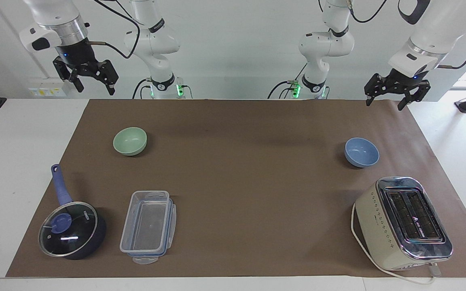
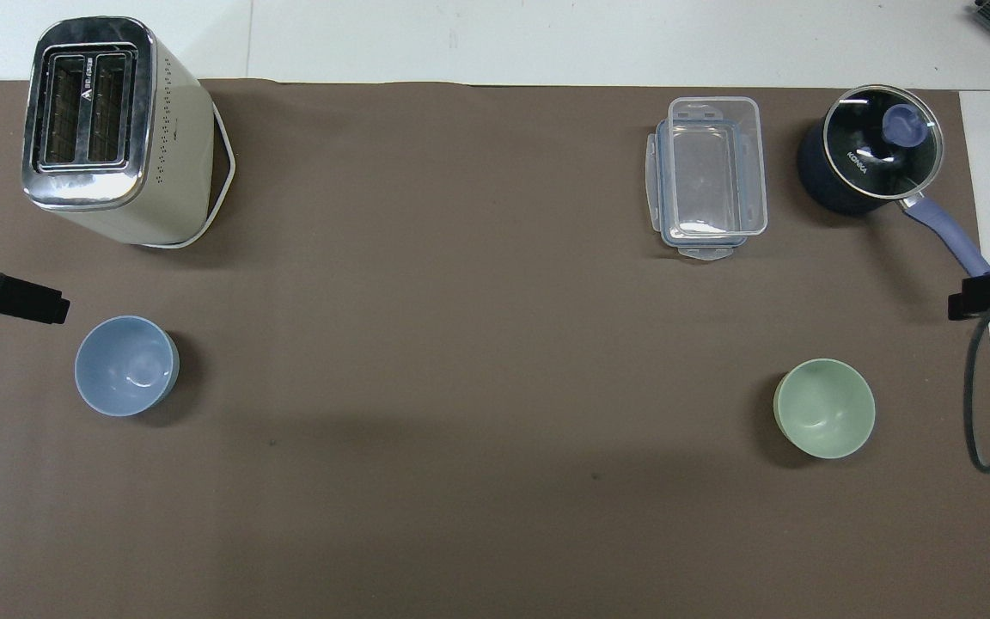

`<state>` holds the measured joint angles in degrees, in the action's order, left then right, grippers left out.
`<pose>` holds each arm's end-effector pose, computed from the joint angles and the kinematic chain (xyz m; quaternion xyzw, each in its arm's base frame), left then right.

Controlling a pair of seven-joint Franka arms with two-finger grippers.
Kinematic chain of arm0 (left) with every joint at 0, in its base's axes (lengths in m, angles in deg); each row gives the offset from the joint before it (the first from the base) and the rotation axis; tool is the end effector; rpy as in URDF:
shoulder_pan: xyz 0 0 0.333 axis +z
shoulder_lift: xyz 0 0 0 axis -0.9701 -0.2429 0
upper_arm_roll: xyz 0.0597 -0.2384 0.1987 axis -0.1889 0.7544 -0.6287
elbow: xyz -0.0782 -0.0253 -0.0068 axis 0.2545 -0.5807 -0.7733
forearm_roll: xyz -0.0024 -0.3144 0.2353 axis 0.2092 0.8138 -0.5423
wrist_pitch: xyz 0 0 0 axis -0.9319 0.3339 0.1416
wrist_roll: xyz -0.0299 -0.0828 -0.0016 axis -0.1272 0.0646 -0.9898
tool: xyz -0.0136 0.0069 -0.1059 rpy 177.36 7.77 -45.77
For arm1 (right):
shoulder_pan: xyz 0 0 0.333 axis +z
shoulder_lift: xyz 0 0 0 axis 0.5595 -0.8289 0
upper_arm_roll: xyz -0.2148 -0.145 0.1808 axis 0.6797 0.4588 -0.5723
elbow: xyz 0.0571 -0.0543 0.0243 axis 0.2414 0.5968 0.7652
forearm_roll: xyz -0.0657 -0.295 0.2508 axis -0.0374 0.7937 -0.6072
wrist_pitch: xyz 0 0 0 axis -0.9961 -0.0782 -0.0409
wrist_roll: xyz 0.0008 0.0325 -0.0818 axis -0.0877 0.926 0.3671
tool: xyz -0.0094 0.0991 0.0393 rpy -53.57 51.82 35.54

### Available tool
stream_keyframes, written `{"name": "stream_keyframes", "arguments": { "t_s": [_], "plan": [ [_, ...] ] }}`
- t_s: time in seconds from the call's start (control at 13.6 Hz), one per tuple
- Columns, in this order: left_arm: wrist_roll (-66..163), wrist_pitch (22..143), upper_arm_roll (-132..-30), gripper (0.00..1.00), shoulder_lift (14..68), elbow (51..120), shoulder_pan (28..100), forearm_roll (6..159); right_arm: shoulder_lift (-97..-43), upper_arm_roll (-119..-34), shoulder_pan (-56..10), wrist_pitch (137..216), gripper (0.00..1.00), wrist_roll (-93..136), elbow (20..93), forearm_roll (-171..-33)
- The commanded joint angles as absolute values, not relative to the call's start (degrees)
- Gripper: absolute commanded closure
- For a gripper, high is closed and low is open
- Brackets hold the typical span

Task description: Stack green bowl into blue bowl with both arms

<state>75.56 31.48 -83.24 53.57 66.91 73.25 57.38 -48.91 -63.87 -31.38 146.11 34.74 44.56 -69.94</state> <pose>0.5349 -0.0319 0.6389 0.9917 -0.1283 -0.0079 0.0012 0.5146 -0.0276 0.6675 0.9977 -0.0649 0.0181 0.0079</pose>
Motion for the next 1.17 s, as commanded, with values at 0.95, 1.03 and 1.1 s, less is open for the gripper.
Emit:
{"name": "stream_keyframes", "arguments": {
  "t_s": [0.95, 1.03, 1.1],
  "plan": [
    [75.4, 31.3, -83.3, 0.00, 55.2, 68.9, 73.0, 57.0, -48.2, -64.3, -31.8, 145.2, 0.00, 33.5, 44.7, -69.7],
    [75.3, 31.3, -83.3, 0.00, 55.2, 68.9, 72.9, 57.0, -48.2, -64.3, -31.8, 145.2, 0.00, 33.5, 44.7, -69.7],
    [75.3, 31.3, -83.3, 0.00, 55.2, 68.9, 72.9, 57.0, -48.2, -64.3, -31.8, 145.2, 0.00, 33.5, 44.7, -69.7]
  ]
}}
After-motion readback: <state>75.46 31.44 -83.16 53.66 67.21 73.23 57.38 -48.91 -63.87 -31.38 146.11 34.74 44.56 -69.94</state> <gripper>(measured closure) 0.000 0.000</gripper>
